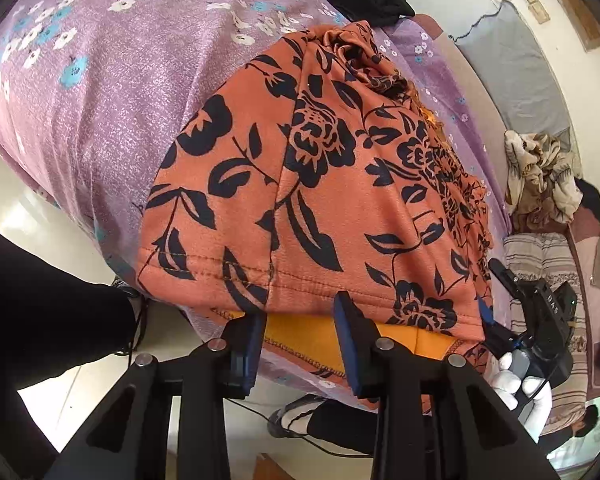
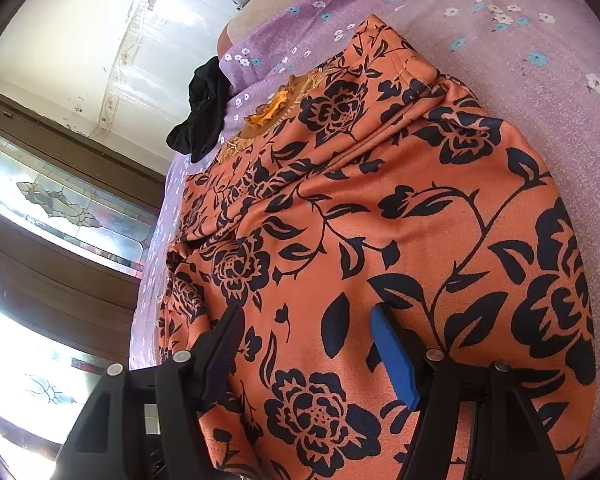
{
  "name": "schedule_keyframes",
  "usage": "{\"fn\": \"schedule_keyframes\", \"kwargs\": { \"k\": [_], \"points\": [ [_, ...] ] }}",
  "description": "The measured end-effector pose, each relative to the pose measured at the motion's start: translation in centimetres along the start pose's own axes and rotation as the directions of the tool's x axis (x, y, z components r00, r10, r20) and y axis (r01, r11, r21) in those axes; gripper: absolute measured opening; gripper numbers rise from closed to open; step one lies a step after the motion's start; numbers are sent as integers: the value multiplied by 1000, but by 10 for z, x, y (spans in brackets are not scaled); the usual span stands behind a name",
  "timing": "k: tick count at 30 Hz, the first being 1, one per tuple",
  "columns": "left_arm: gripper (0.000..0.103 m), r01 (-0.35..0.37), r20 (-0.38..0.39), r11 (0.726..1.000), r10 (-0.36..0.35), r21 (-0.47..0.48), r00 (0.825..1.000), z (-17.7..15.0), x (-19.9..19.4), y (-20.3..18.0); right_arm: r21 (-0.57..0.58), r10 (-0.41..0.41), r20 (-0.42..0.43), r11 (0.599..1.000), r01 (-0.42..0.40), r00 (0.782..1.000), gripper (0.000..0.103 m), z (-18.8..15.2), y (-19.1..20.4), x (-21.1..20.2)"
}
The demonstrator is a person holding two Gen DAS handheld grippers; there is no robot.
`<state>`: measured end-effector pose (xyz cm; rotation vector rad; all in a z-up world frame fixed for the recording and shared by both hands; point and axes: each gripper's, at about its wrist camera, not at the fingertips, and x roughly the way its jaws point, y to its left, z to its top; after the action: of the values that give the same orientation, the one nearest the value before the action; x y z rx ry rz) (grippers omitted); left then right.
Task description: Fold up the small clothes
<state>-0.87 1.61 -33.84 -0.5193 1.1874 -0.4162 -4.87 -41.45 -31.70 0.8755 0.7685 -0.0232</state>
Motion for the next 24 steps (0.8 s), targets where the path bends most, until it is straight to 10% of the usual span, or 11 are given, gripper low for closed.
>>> {"fn": "schedule_keyframes", "kwargs": {
  "k": [11, 13, 16, 24],
  "points": [
    [32, 38, 91, 993, -28, -110, 995, 25, -19, 26, -148, -90, 23, 985, 92, 996, 70, -2, 20, 11],
    [7, -5, 92, 995, 14, -98, 996, 29, -18, 25, -153, -87, 26, 984, 90, 996, 70, -2, 20, 12],
    [6, 38, 106, 989, -23, -144, 994, 35, -25, 33, -159, -87, 30, 983, 91, 996, 70, -2, 20, 13],
    [6, -36, 311, 997, 55, -66, 949, 73, -128, 55, -136, -76, 33, 988, 80, 997, 70, -1, 19, 13]
  ]
}}
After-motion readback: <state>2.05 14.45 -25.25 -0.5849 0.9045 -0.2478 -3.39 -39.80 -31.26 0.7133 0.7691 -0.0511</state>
